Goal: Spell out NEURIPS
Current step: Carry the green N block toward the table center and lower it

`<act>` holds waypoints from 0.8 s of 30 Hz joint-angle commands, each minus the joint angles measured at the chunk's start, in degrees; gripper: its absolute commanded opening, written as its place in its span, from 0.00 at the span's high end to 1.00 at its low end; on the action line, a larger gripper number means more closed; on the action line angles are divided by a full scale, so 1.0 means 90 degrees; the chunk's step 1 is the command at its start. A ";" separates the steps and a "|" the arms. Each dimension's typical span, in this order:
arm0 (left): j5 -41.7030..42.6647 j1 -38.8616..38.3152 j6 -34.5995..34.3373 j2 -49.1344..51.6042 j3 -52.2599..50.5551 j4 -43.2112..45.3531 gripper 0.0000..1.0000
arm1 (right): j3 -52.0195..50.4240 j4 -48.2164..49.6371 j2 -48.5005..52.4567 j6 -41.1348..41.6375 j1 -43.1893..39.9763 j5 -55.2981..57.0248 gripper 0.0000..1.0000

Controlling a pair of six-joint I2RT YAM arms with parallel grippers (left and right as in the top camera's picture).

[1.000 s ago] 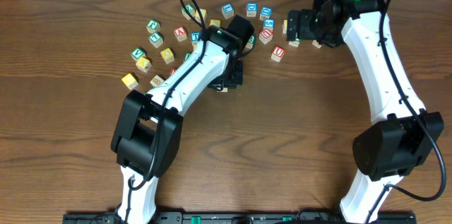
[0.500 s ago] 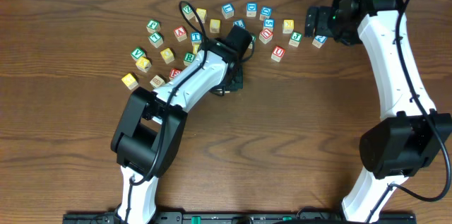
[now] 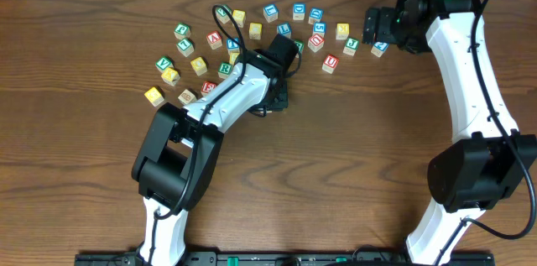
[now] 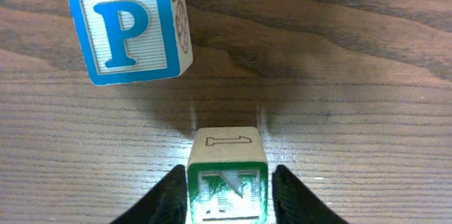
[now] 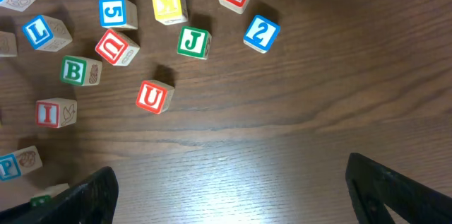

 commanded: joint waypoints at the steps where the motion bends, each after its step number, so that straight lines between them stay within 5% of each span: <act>1: -0.0058 -0.0010 -0.0061 0.0053 -0.0029 -0.0002 0.59 | 0.0070 -0.0007 0.0053 0.0078 0.0012 0.0073 0.02; 24: -0.0056 -0.0010 0.0114 0.0053 -0.0029 -0.0046 0.59 | 0.0070 -0.0058 0.0053 0.0078 0.0012 0.0073 0.02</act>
